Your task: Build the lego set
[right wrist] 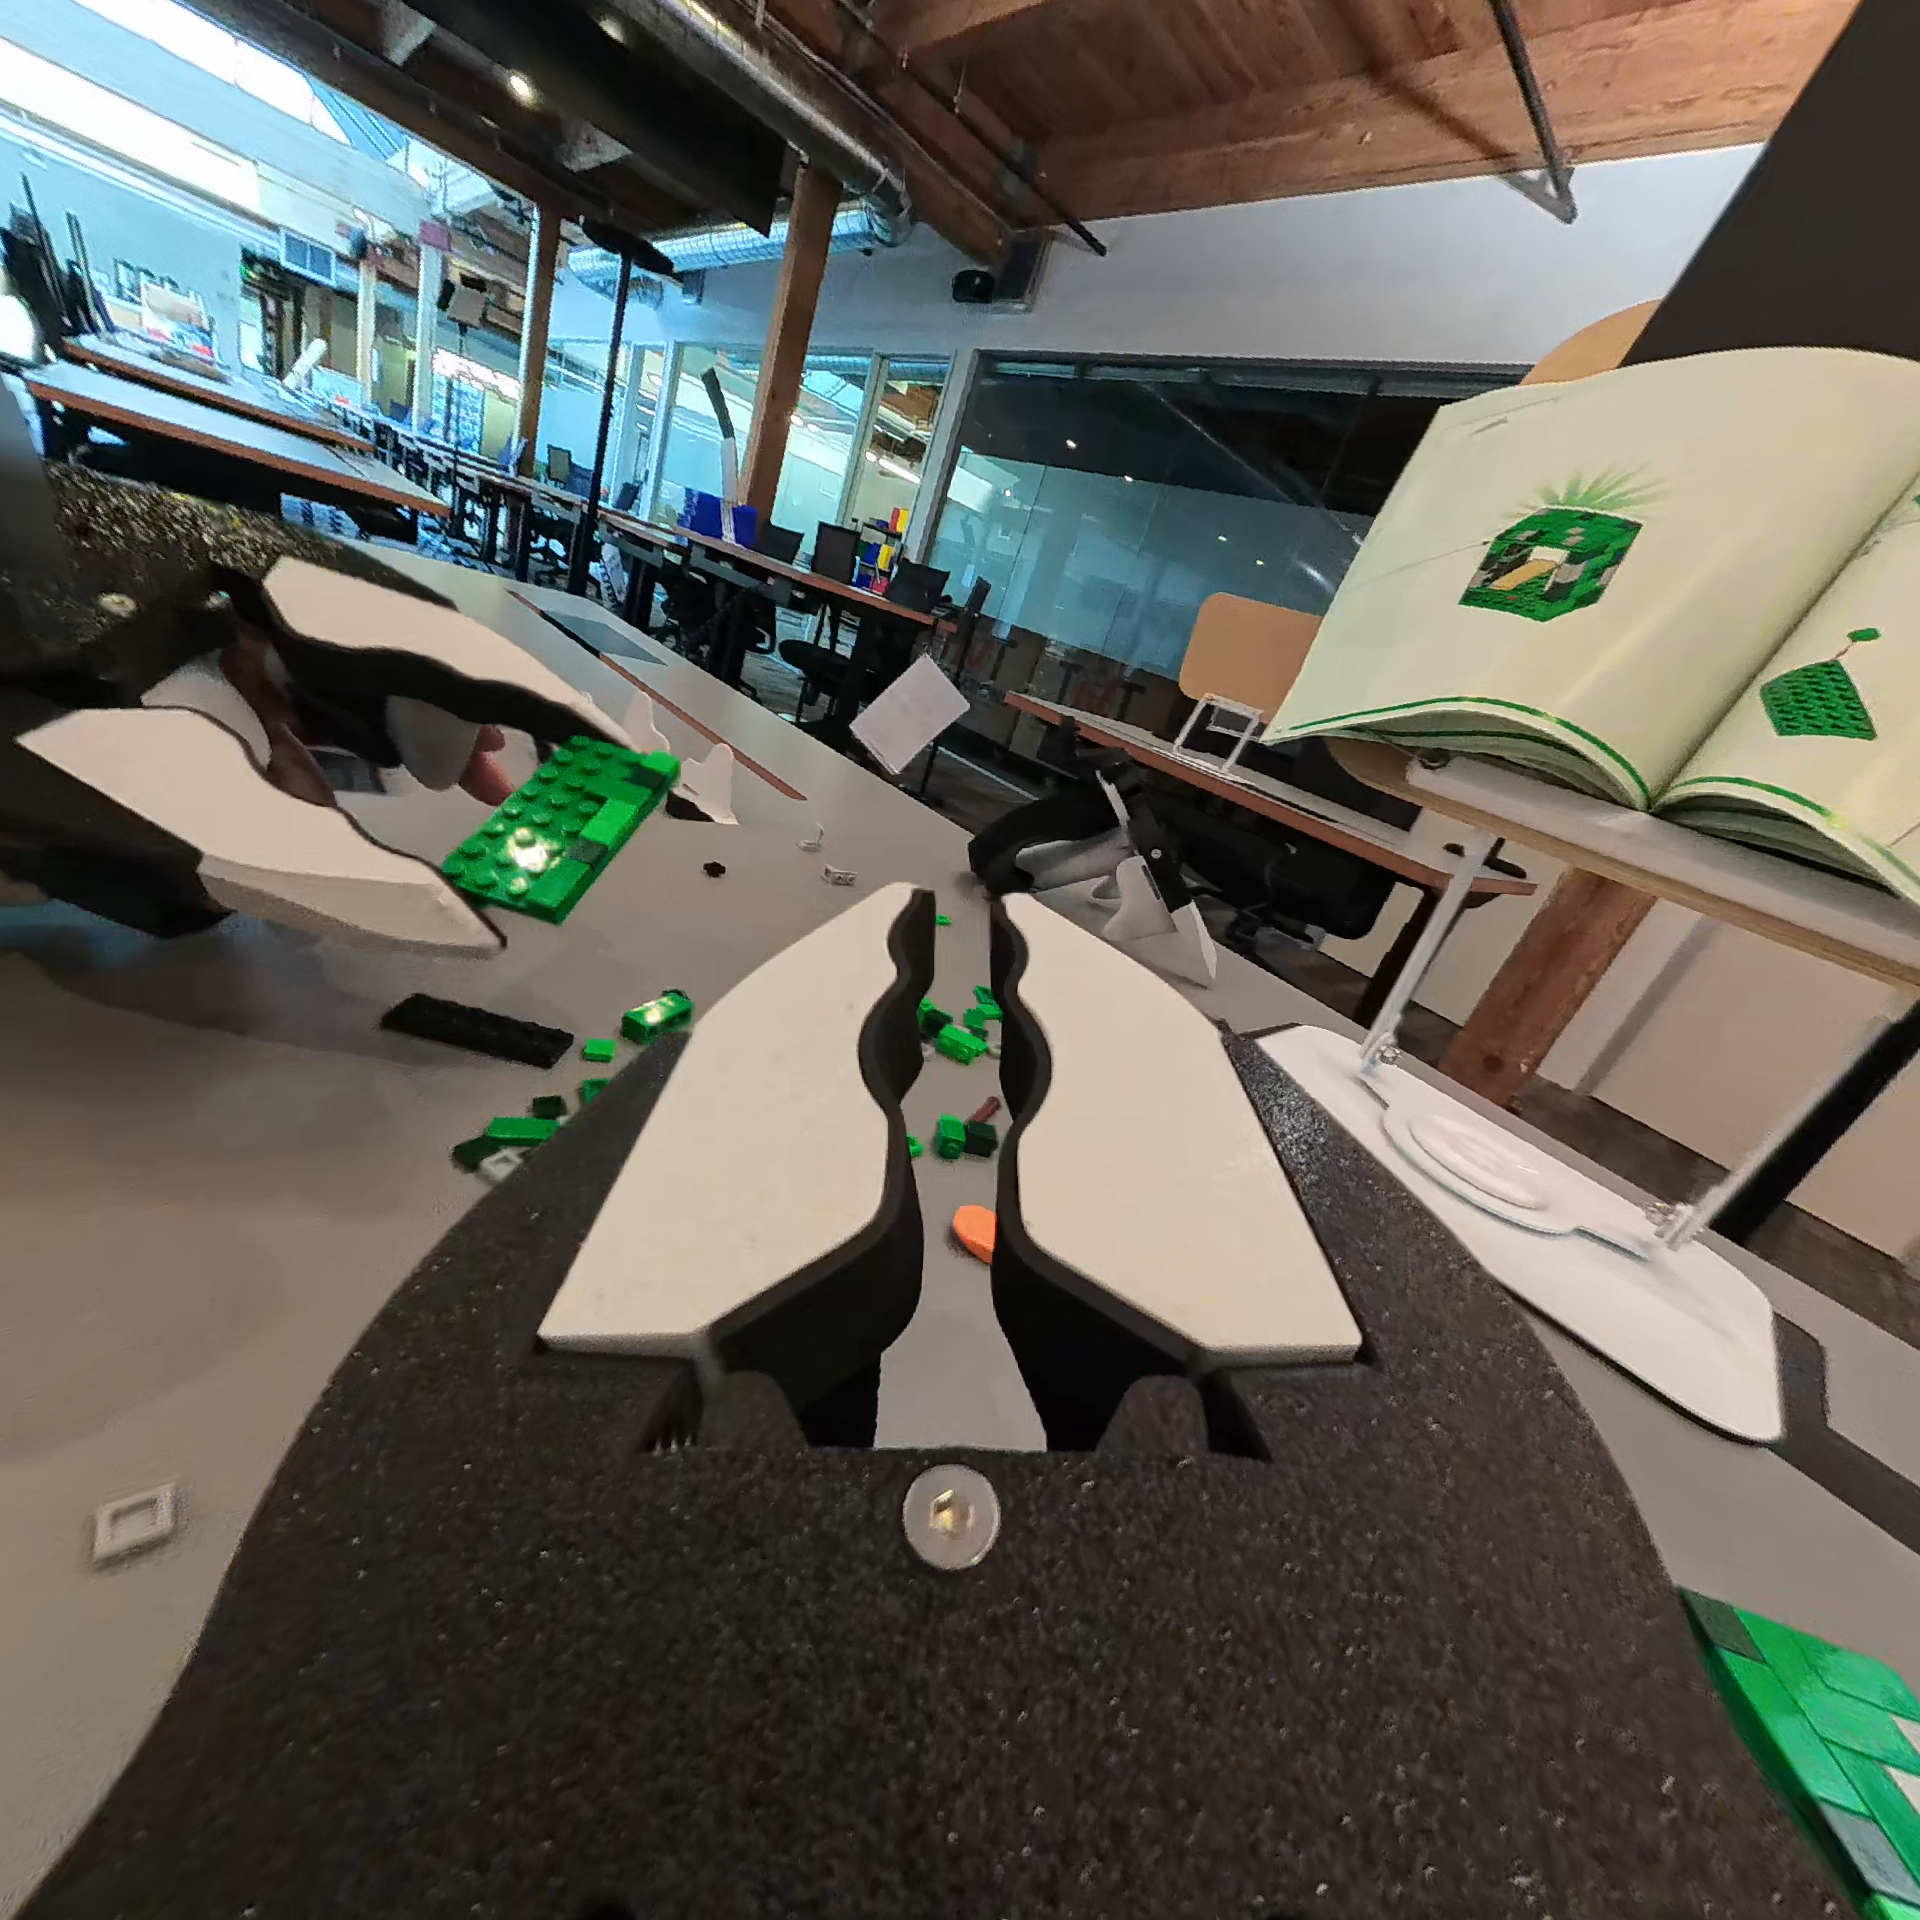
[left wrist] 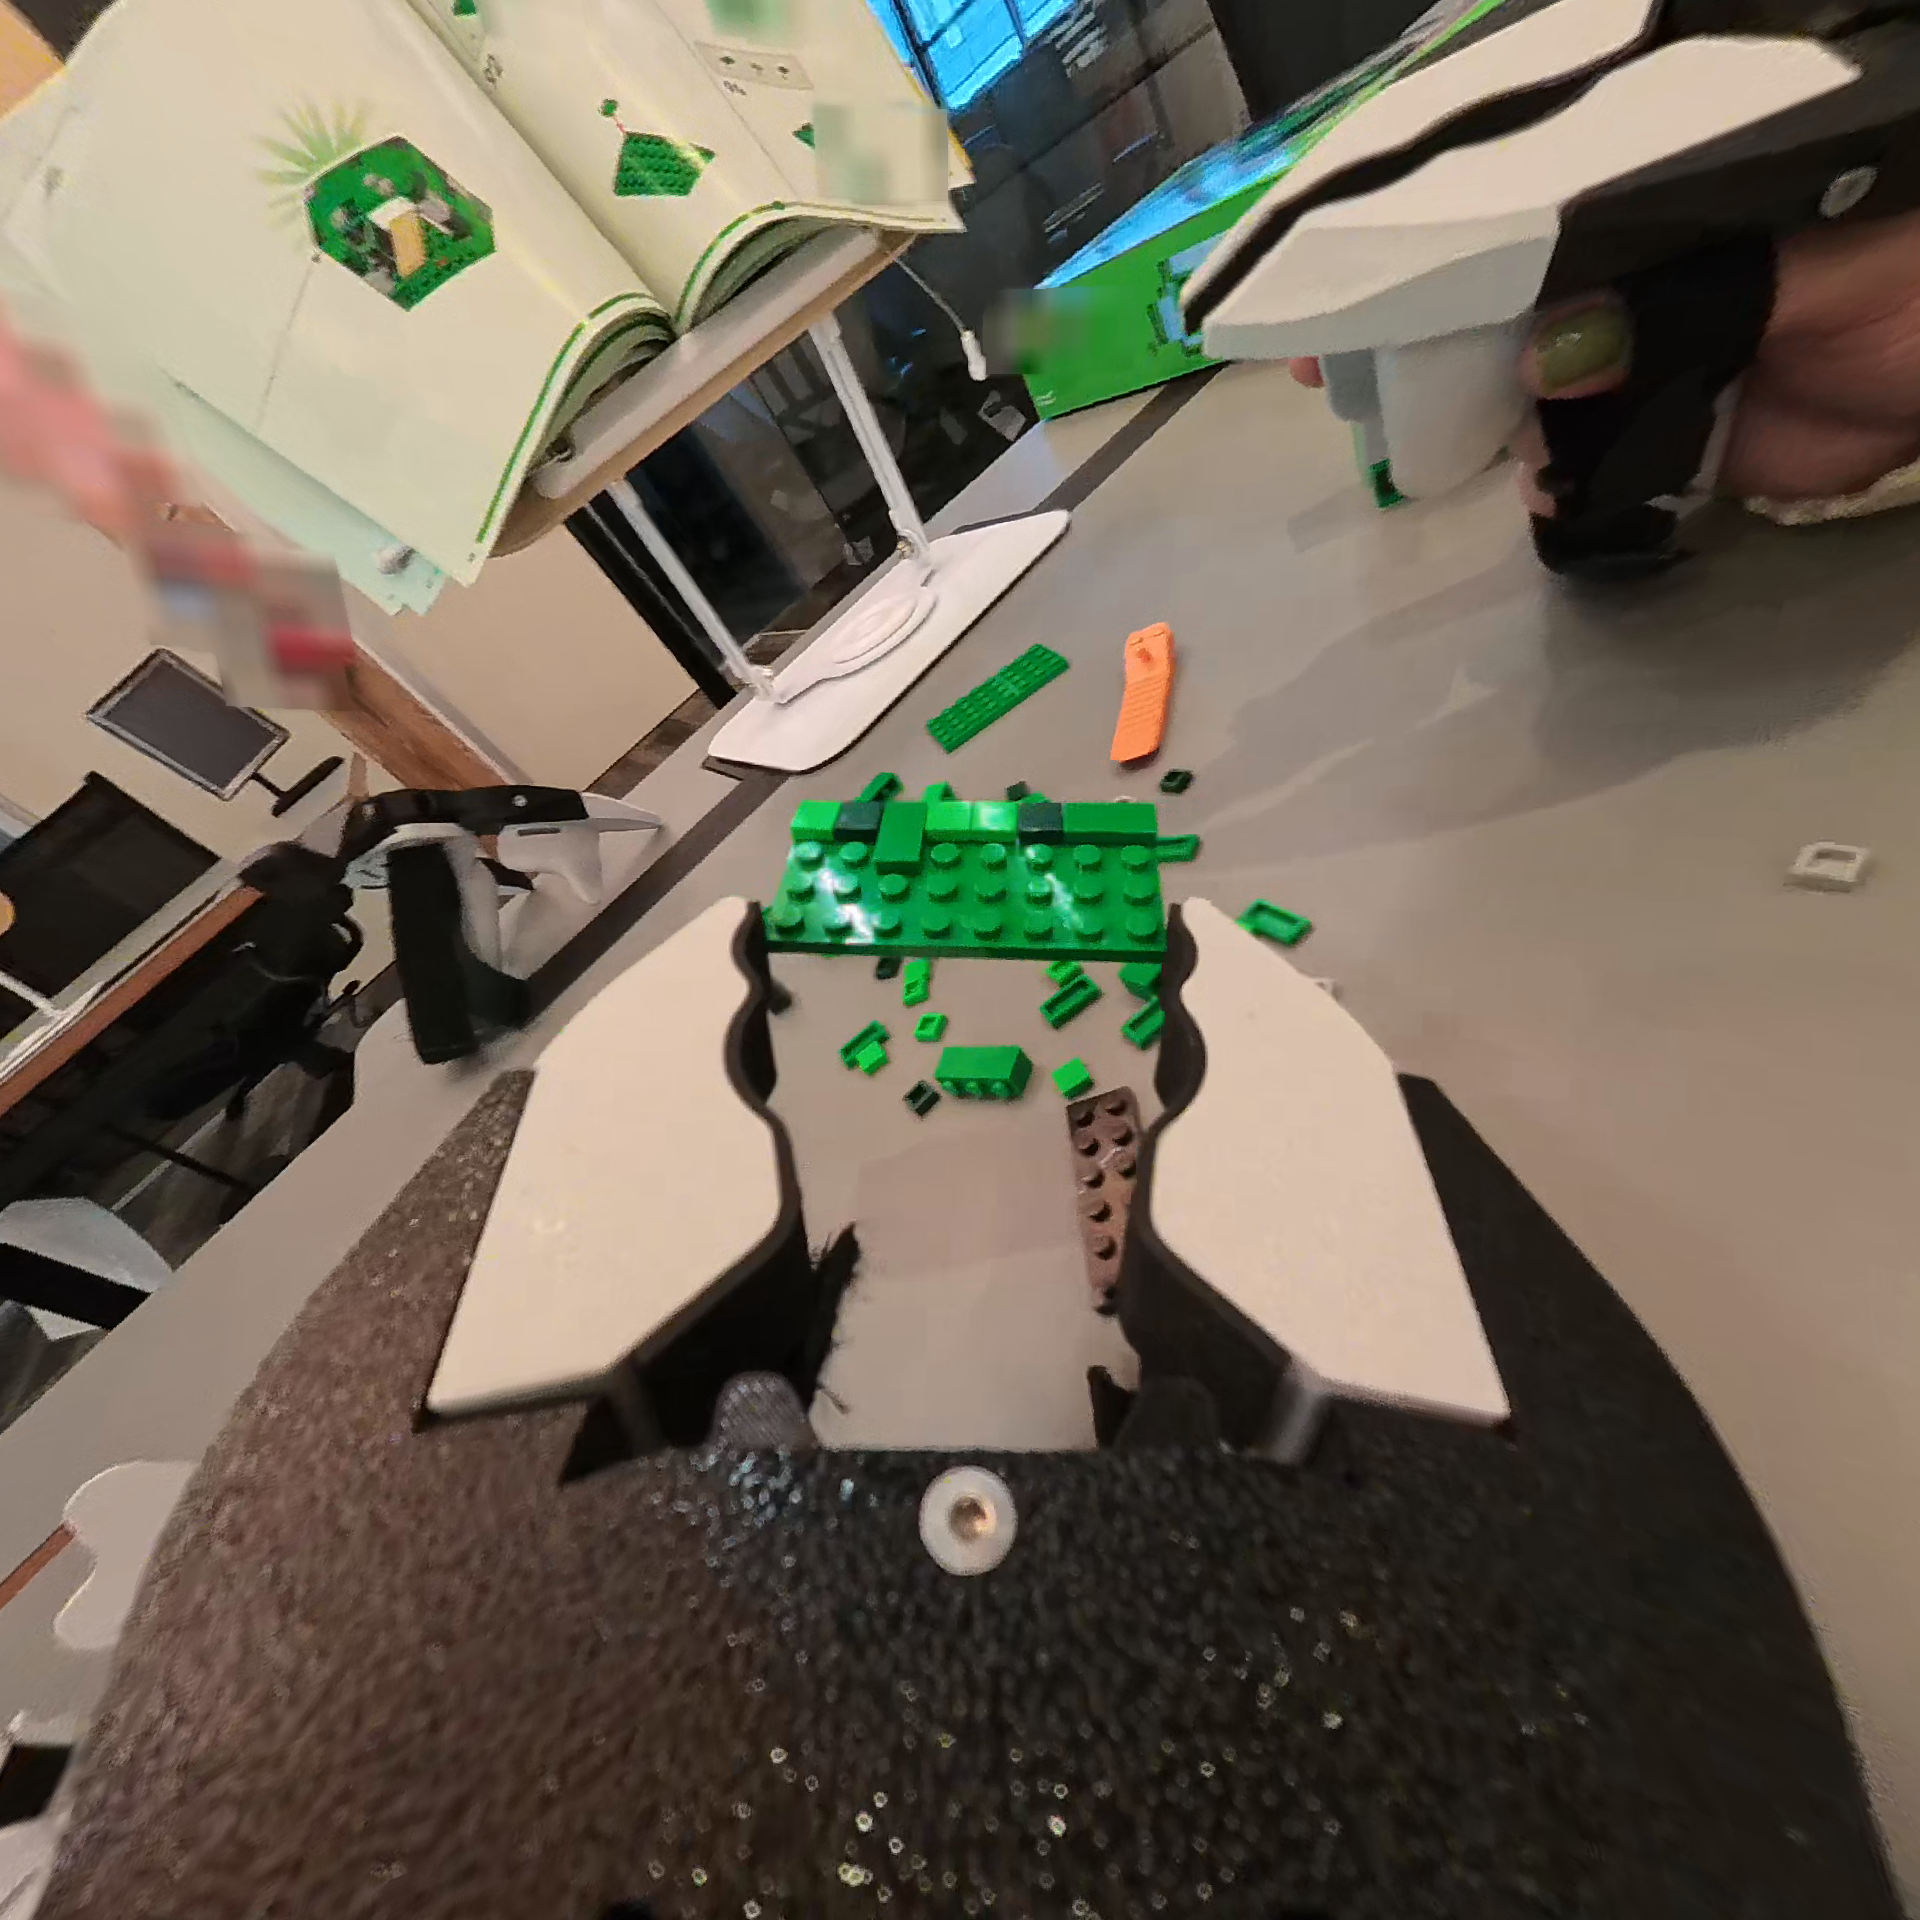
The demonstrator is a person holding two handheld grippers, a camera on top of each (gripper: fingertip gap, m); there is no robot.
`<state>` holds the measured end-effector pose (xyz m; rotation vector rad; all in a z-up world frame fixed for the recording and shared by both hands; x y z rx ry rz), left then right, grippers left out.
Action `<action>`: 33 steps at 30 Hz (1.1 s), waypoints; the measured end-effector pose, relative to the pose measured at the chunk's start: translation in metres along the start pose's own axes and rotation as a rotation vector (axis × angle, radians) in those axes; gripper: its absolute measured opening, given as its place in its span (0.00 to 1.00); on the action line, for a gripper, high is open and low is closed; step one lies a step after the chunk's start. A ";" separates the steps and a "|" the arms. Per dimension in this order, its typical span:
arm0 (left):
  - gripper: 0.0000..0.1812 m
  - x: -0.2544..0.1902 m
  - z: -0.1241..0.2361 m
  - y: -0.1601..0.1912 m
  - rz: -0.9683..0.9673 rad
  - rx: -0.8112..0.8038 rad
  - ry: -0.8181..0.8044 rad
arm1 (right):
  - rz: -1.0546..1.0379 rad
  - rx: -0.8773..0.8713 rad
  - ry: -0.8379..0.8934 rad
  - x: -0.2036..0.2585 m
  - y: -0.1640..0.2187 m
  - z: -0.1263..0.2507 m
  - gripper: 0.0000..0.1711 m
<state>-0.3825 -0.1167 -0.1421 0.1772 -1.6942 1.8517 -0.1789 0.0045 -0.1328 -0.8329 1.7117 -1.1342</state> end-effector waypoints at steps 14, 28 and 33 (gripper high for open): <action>0.40 0.027 0.010 0.008 -0.024 -0.034 -0.287 | 0.141 0.079 0.035 -0.001 0.011 -0.028 0.03; 0.40 0.043 0.017 0.014 0.028 0.020 -0.520 | 0.223 0.086 0.062 -0.008 0.020 -0.067 0.01; 0.40 0.046 0.022 0.013 0.069 -0.010 -0.552 | 0.123 0.065 0.093 -0.014 0.015 -0.063 0.01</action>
Point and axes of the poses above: each gripper's, where its closed fingertips meet, z back along the fingers, y out of its underside, x = y × z across the jaws, the point moved 9 cm from there along z, back along the fingers, and after that the axes turned 2 degrees about y, right-handed, at the moved point
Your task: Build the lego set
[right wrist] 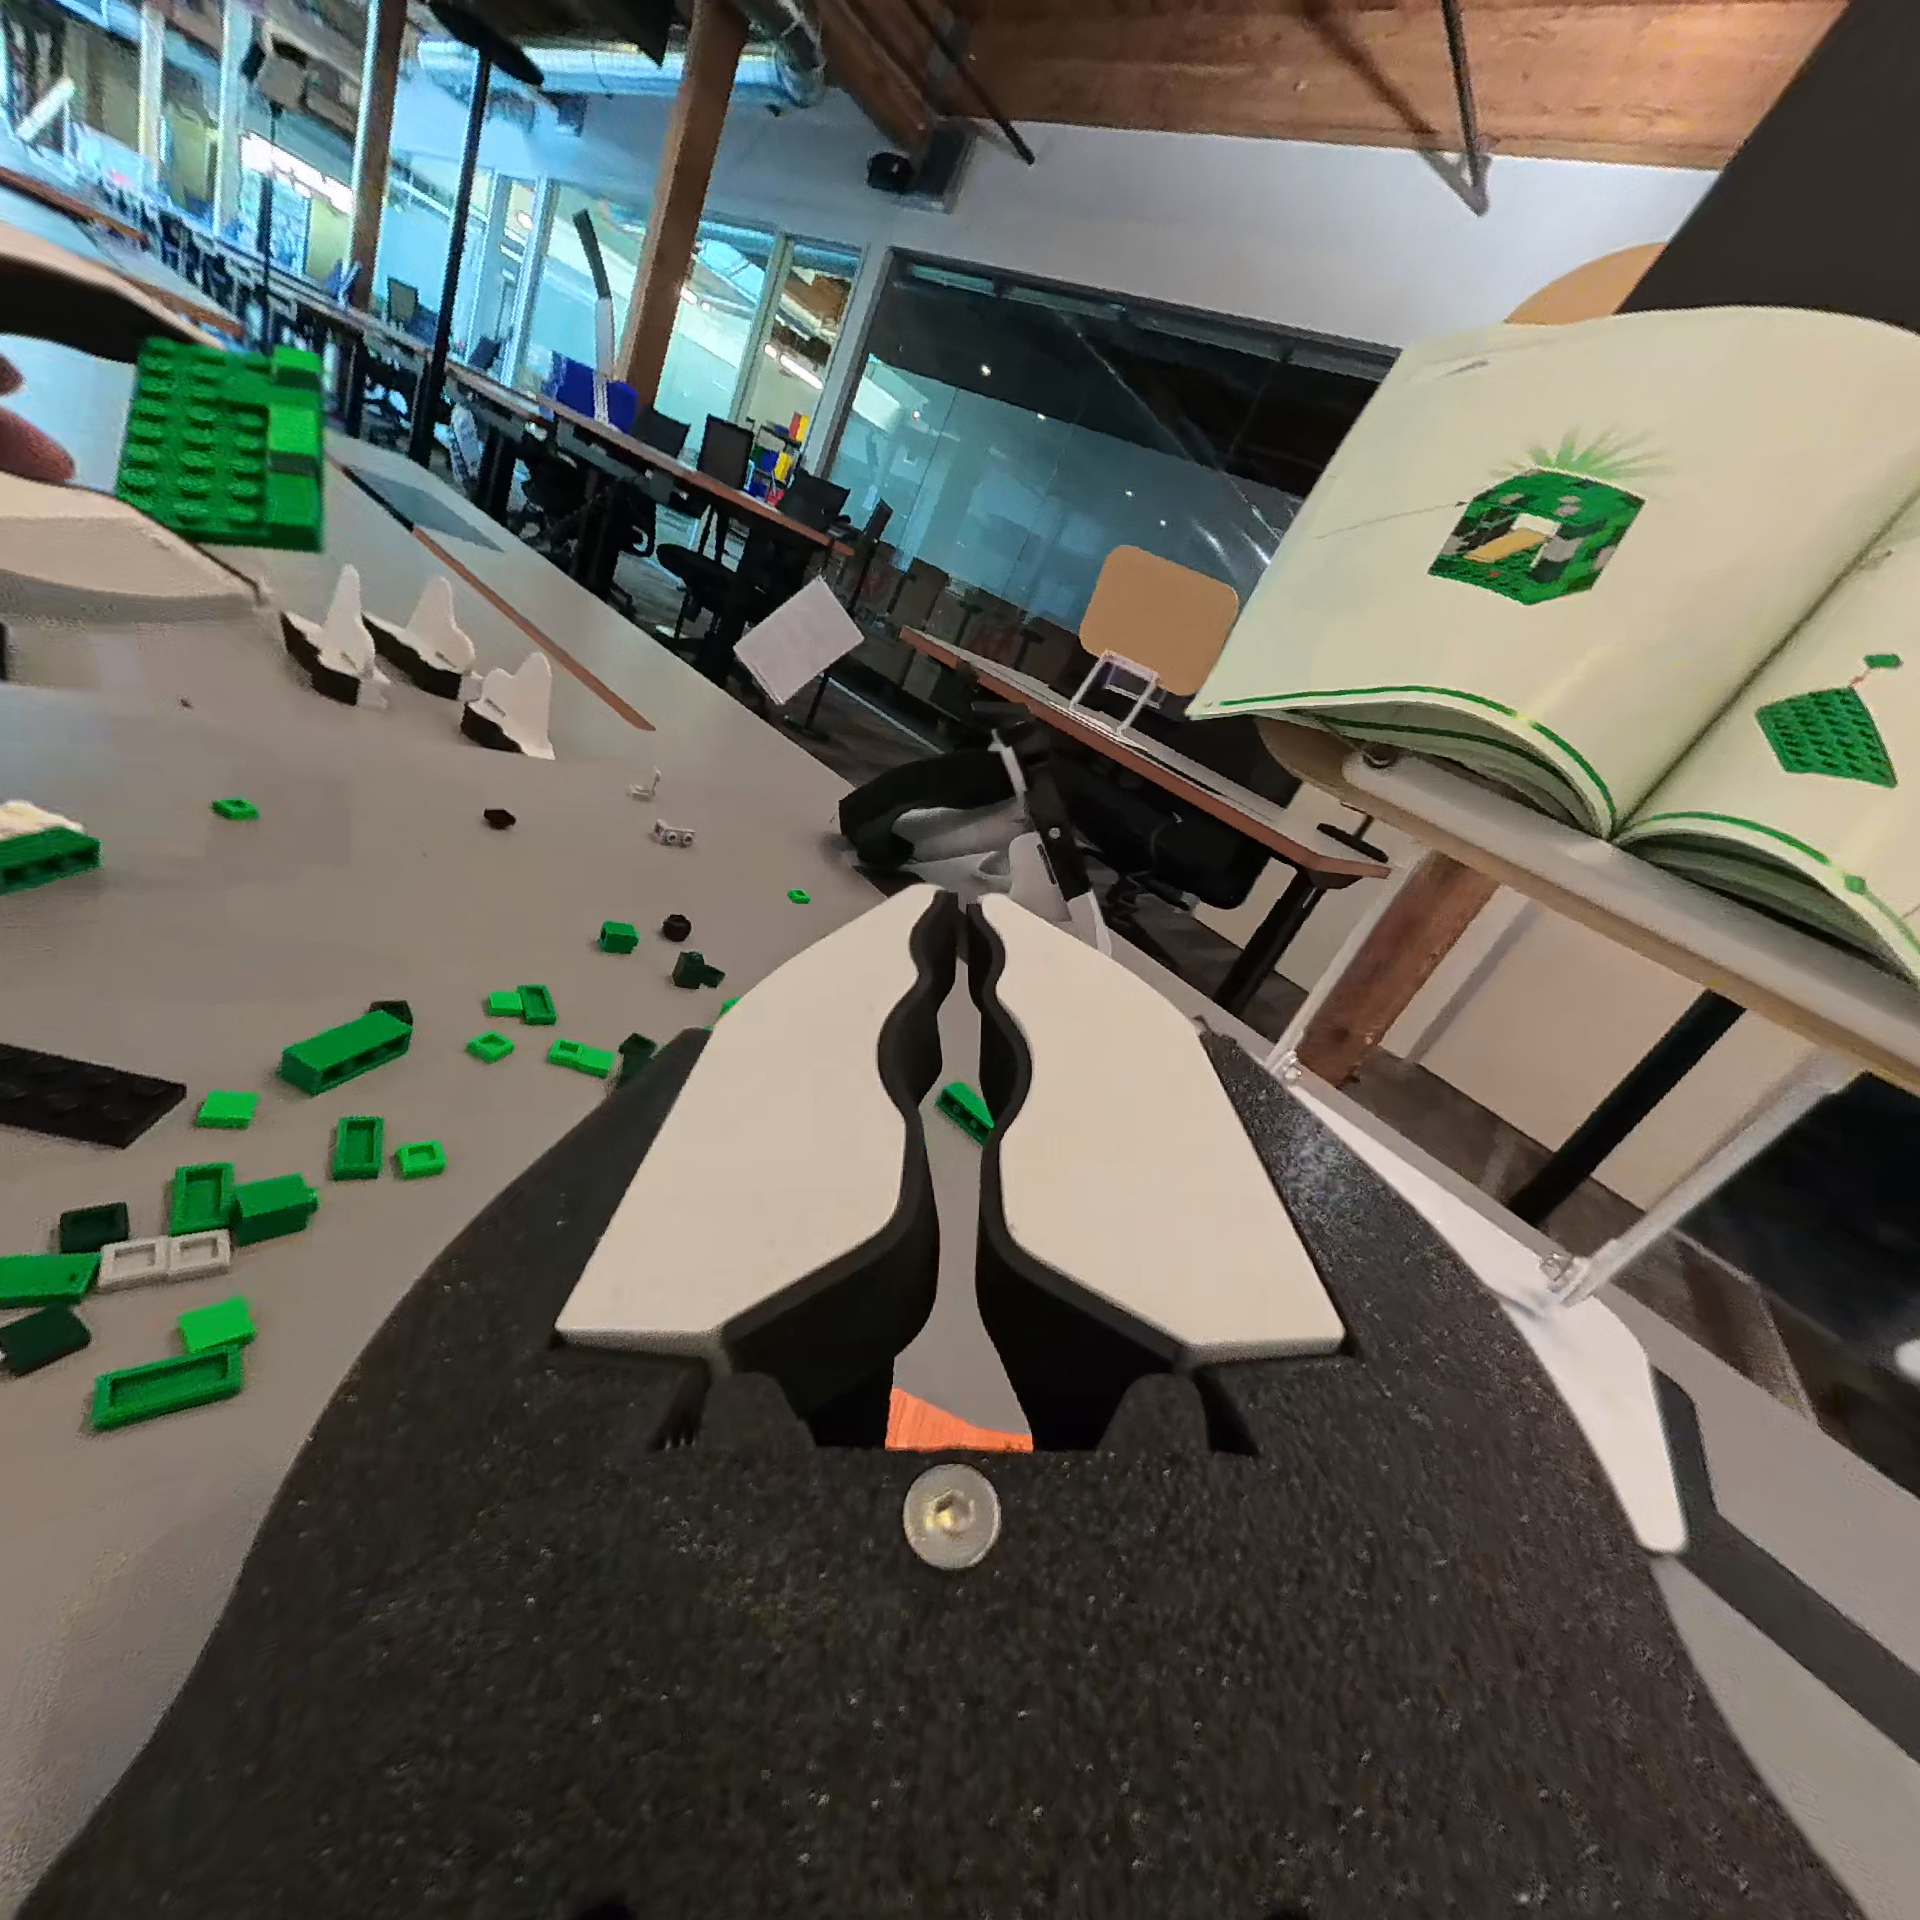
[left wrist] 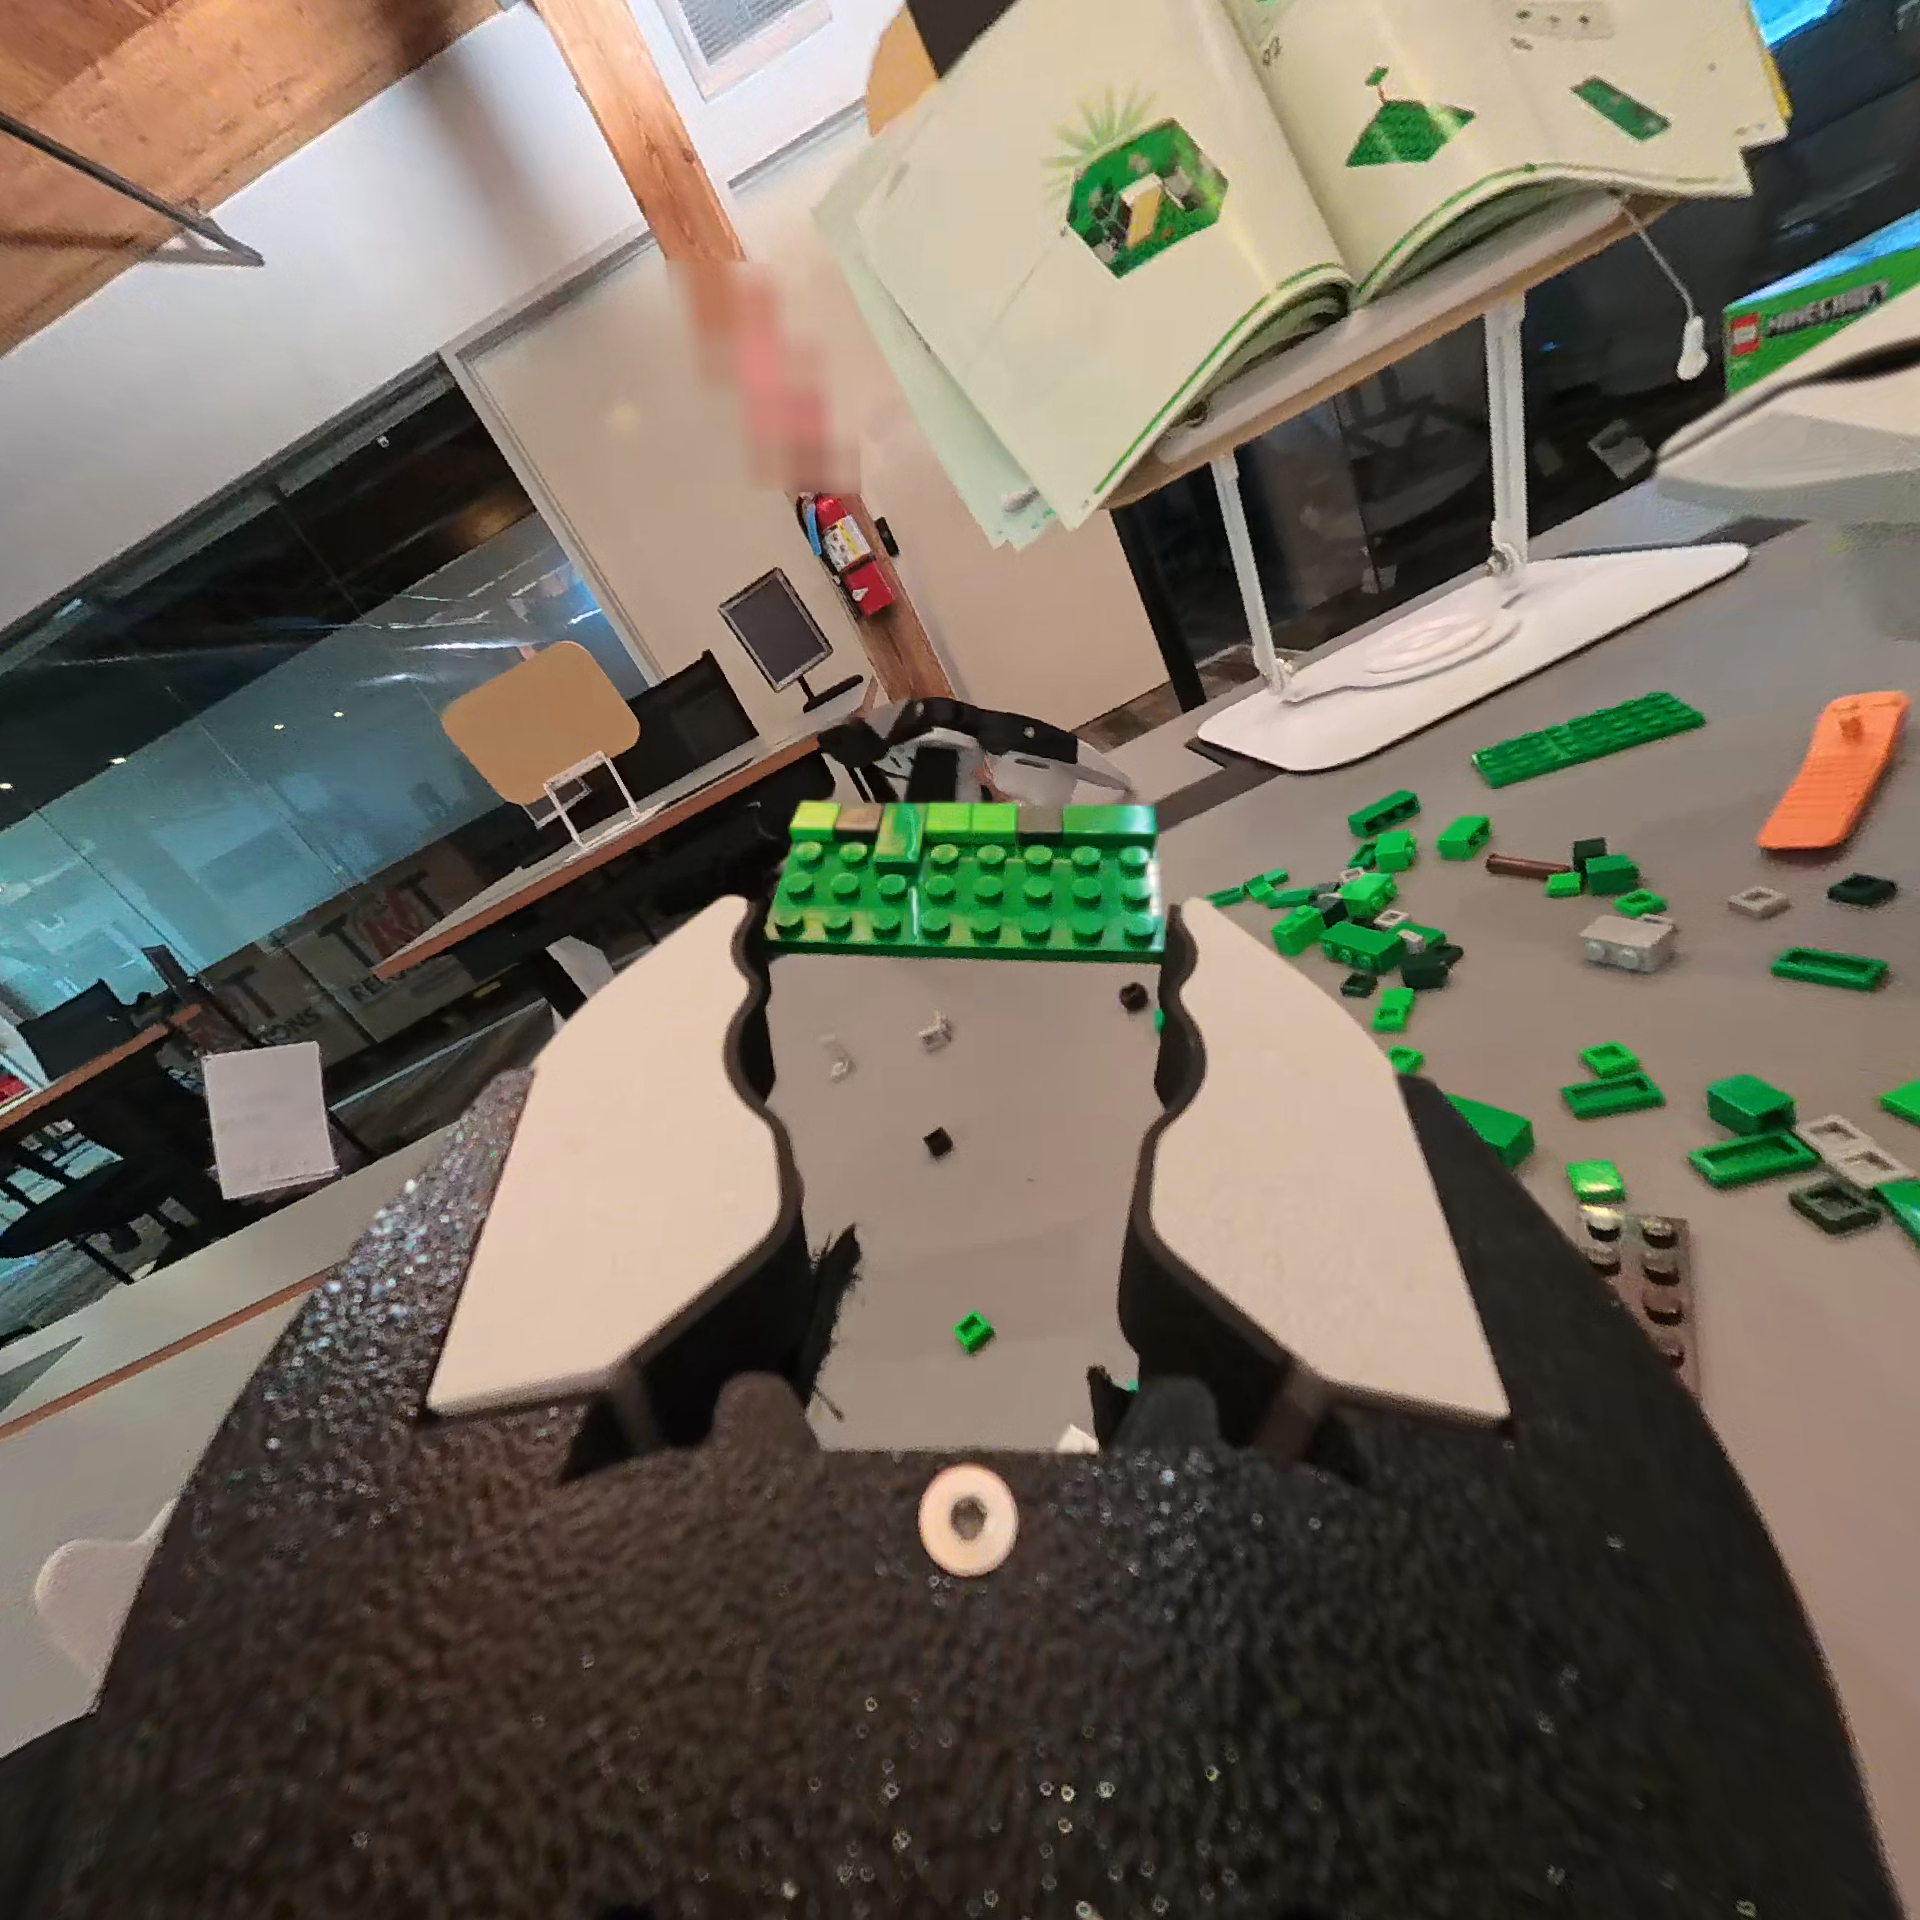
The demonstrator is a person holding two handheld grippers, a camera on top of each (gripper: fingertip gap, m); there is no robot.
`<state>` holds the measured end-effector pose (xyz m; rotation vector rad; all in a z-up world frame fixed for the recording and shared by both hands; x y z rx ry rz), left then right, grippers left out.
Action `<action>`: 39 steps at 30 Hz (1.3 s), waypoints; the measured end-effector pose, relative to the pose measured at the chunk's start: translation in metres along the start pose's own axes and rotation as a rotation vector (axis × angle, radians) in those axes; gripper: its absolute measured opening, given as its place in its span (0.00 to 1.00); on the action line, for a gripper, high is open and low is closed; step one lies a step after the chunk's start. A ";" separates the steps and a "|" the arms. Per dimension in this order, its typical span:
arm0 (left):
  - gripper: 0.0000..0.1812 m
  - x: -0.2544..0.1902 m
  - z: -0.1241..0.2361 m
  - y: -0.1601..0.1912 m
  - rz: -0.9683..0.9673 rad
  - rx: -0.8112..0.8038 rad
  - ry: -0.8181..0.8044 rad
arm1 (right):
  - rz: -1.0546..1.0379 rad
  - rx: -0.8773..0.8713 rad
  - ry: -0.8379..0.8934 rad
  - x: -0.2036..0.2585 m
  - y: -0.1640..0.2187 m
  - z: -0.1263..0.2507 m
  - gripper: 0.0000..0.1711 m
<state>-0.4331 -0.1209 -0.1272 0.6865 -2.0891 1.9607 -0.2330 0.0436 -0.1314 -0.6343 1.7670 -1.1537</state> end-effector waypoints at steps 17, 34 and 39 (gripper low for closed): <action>0.40 -0.006 0.004 -0.008 -0.073 -0.086 -0.008 | -0.013 -0.026 0.046 0.003 -0.007 0.005 0.00; 0.40 -0.003 0.007 -0.010 -0.077 -0.110 -0.049 | -0.020 -0.018 0.039 -0.009 0.001 0.005 0.00; 0.40 -0.001 0.008 -0.011 -0.065 -0.120 -0.061 | -0.035 -0.018 0.041 -0.010 0.001 0.006 0.00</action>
Point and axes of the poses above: each gripper's, where its closed fingertips meet, z back along the fingers, y out of its underside, x = y × z across the jaws, the point moved 9 cm from there along z, back along the fingers, and after that the axes turned 2 degrees about y, right-handed, at the moved point
